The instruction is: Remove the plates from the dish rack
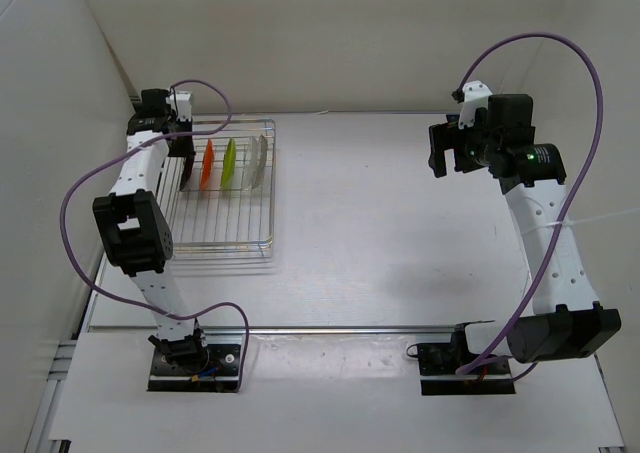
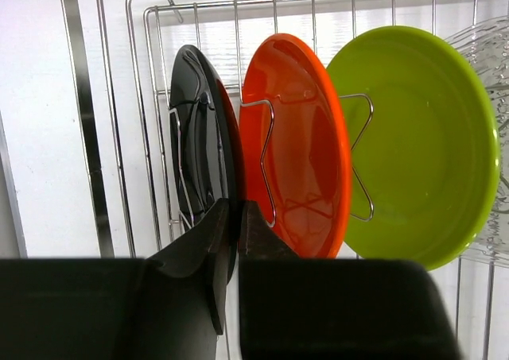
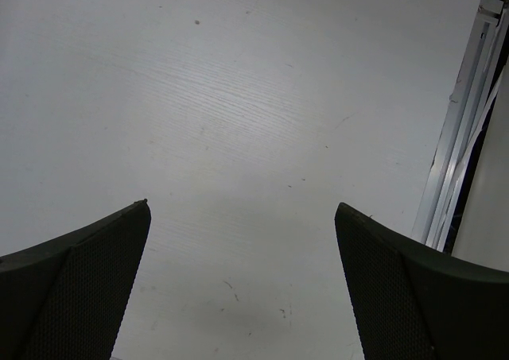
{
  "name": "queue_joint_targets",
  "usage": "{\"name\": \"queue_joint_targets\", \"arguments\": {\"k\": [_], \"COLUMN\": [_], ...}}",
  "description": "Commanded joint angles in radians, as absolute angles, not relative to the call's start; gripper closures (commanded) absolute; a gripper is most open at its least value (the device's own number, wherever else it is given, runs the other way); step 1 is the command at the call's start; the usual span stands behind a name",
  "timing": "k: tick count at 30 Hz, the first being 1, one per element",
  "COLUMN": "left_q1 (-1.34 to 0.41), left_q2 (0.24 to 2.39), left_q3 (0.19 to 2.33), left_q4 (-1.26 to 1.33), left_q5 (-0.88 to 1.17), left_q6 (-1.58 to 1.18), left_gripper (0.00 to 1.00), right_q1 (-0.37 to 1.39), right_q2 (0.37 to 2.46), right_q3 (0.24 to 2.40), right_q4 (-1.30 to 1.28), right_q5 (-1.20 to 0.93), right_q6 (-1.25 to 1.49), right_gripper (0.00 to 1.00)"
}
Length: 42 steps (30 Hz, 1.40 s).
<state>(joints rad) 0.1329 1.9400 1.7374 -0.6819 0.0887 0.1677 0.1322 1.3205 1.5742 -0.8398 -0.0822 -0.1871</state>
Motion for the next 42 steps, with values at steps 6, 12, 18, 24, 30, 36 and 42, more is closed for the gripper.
{"name": "queue_joint_targets", "arguments": {"k": [6, 12, 18, 24, 30, 36, 42], "left_q1": [0.141, 0.130, 0.046, -0.238, -0.750, -1.040, -1.267], "left_q2": [1.859, 1.801, 1.620, 1.537, 1.493, 1.476, 1.511], "left_q3": [1.917, 2.092, 1.987, 1.911, 1.639, 1.416, 1.365], "left_q4": [-0.779, -0.914, -0.879, -0.879, -0.649, -0.424, -0.223], "left_q5": [0.061, 0.153, 0.229, 0.002, -0.515, -0.823, -0.905], "left_q6": [0.186, 0.227, 0.284, 0.431, 0.691, 0.980, 1.196], "left_gripper": [0.89, 0.89, 0.89, 0.89, 0.89, 0.89, 0.89], "right_q1": [0.135, 0.135, 0.135, 0.135, 0.037, 0.001, 0.116], "right_q2": [1.293, 1.313, 1.342, 1.384, 1.423, 1.505, 1.566], "right_q3": [1.577, 1.608, 1.675, 1.776, 1.867, 1.942, 1.953], "right_q4": [-0.822, -0.822, -0.833, -0.859, -0.835, -0.828, -0.879], "right_q5": [-0.084, -0.072, -0.063, -0.188, -0.602, -0.770, -0.750], "right_q6": [-0.195, -0.195, -0.186, -0.123, 0.006, 0.039, -0.009], "right_gripper": [0.00, 0.00, 0.00, 0.00, 0.00, 0.04, 0.04]}}
